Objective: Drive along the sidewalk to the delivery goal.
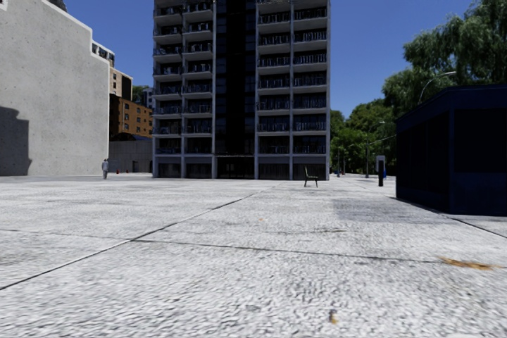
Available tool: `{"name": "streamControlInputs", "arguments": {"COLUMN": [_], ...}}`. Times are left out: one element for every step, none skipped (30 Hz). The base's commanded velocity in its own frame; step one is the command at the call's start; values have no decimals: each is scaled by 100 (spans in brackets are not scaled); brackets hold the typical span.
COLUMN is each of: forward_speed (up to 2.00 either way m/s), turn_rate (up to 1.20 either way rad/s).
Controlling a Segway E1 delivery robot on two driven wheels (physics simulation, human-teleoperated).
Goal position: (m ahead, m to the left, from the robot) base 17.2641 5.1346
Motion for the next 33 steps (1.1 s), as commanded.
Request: {"name": "streamControlInputs", "arguments": {"forward_speed": [132, 132, 132, 132, 132, 132, 132, 132, 132, 132, 132, 132, 132, 132, 132, 132, 132, 132, 132, 132, 132, 132, 132, 132, 147, 147, 200, 200, 200, 200, 200, 200, 200], "turn_rate": [30, 30, 30, 30, 30, 30, 30, 30, 30, 30, 30, 30, 30, 30, 30, 30, 30, 30, 30, 29, 28, 28, 28, 25, 21, 21, 20, 20, 20, 20, 20, 23, 23]}}
